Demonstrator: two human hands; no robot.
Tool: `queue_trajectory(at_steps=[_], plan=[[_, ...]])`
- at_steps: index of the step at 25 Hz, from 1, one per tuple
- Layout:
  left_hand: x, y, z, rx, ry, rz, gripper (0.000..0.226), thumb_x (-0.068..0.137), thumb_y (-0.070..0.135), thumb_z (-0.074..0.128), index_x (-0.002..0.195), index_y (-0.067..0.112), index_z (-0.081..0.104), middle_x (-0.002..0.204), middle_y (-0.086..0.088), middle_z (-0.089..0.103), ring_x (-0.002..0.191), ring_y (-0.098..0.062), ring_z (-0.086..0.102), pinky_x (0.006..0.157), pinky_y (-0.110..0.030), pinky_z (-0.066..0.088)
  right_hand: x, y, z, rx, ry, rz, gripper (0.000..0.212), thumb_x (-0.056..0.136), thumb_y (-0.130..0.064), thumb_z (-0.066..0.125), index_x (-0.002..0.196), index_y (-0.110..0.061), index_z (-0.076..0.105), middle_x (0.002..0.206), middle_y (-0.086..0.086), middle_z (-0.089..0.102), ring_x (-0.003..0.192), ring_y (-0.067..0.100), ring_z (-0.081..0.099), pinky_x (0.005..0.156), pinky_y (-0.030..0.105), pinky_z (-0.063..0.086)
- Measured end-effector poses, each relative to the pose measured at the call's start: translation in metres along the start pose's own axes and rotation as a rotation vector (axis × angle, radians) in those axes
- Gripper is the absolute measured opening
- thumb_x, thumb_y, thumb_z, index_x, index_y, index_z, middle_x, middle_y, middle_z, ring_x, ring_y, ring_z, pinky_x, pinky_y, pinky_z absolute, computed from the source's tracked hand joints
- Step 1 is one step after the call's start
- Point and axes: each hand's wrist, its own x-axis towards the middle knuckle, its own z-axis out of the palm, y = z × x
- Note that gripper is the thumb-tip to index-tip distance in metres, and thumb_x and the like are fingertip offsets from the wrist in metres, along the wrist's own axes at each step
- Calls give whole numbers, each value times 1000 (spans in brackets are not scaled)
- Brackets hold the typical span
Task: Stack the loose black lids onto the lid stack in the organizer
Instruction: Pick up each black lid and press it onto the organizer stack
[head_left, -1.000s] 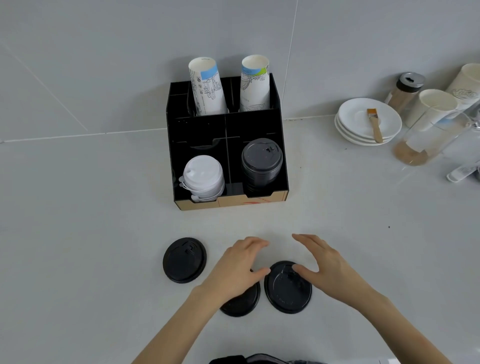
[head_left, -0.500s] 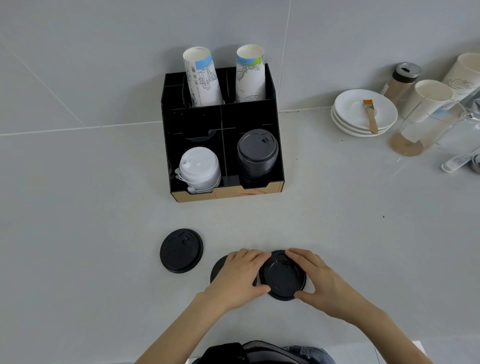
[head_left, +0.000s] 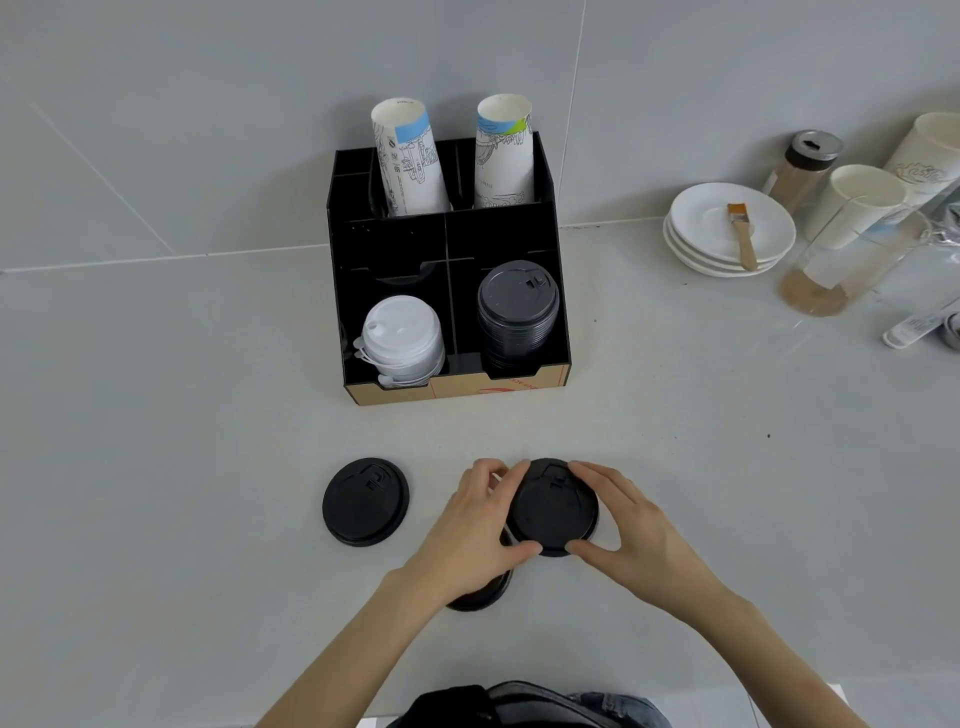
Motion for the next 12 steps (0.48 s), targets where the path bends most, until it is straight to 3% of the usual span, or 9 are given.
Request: queue_trajectory(at_steps=[5,9,12], plan=[[5,3,-19,-78,121,34,72,80,35,59,137,29,14,137,1,23,124,-11,26,99,-19,23,15,-14,-10,18,110,2,66,76,-24,68,131,-23,33,133,-6,43,120,10,41,94,7,25],[10,11,-31,-127,232,99,69,80,32,60,136,24,21,143,1,23,130,-12,23,104,-17,18,30,-28,-17,48,256,-8,63,73,-22,71,128,-17,40,129,1,49,116,17,46,96,22,37],[15,17,-39,-173,287,97,70,78,33,63,135,23,23,145,3,22,132,-10,22,106,-19,19,39,-37,-21,53,300,-41,62,73,-22,71,126,-15,42,128,2,49,115,19,46,95,26,39]])
